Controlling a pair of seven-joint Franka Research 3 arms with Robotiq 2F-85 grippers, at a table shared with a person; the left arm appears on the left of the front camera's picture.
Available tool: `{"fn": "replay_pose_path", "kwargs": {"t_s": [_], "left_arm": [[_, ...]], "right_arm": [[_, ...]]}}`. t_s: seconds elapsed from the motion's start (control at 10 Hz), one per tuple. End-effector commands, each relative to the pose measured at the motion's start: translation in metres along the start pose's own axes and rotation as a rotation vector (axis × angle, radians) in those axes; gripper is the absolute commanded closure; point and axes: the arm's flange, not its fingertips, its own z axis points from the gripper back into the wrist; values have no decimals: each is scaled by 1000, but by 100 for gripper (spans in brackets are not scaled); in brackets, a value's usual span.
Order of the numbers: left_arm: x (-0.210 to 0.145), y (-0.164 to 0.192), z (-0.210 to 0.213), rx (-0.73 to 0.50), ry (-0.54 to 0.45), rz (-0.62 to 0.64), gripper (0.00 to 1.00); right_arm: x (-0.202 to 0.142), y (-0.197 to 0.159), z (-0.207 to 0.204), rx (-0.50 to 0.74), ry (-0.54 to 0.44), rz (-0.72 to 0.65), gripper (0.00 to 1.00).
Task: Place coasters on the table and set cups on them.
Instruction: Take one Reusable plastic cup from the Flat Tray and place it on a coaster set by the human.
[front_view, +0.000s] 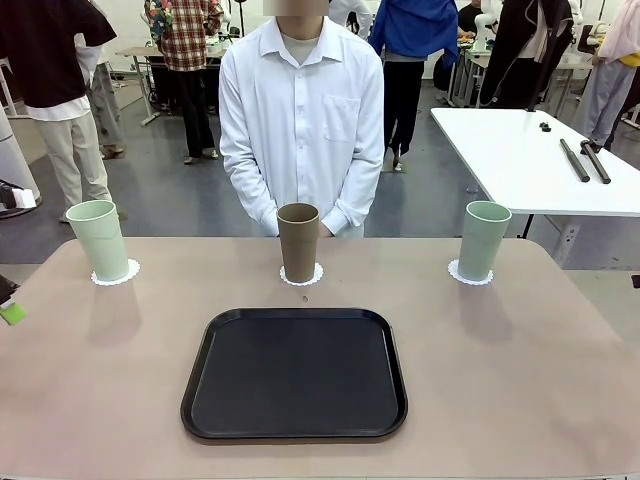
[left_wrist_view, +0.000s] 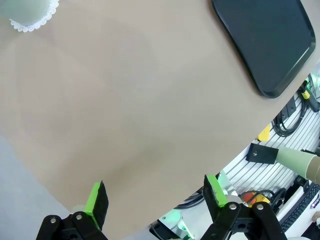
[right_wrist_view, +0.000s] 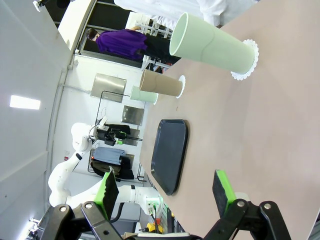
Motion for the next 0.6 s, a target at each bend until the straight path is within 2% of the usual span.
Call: {"fn": "replay_pose_path", "kwargs": {"t_s": [0.0, 0.2, 0.5], "left_arm": [[-2, -1, 1, -2, 3, 2, 0], [-3, 43, 6, -343, -250, -6, 0], [-13, 109, 19, -643, -446, 51, 0]], "right_arm": [[0, 1, 0, 2, -1, 1, 0], [0, 1, 0, 2, -1, 1, 0], [0, 1, 0, 2, -1, 1, 0]]}}
